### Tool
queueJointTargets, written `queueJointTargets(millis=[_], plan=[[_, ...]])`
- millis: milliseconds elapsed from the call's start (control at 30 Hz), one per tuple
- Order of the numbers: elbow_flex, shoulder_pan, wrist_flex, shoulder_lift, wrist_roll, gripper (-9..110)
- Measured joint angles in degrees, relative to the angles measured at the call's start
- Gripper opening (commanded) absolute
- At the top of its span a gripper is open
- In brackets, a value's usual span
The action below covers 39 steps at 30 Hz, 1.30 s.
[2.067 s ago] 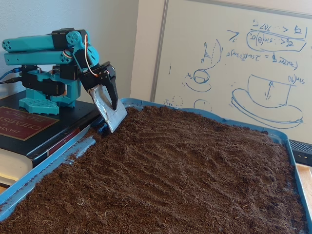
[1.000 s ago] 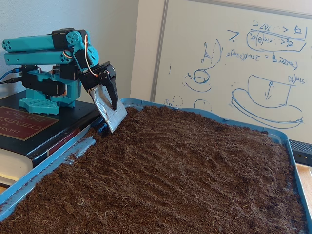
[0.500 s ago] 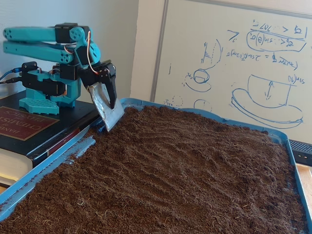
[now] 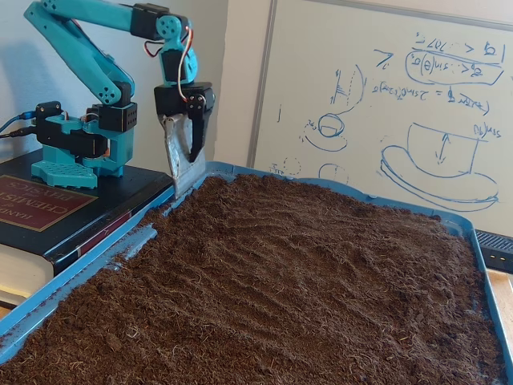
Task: Build a berm.
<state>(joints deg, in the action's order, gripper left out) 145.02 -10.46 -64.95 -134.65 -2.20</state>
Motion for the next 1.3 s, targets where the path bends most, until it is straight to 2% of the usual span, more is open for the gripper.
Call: queueJointTargets(millis=[333, 700, 1300], plan=[[-2.55, -0.53, 0.7, 14.77, -0.88, 0], [-2.99, -3.78, 13.8, 26.46, -1.32, 0], [-4.48, -4.66, 15.82, 38.32, -1.32, 0]])
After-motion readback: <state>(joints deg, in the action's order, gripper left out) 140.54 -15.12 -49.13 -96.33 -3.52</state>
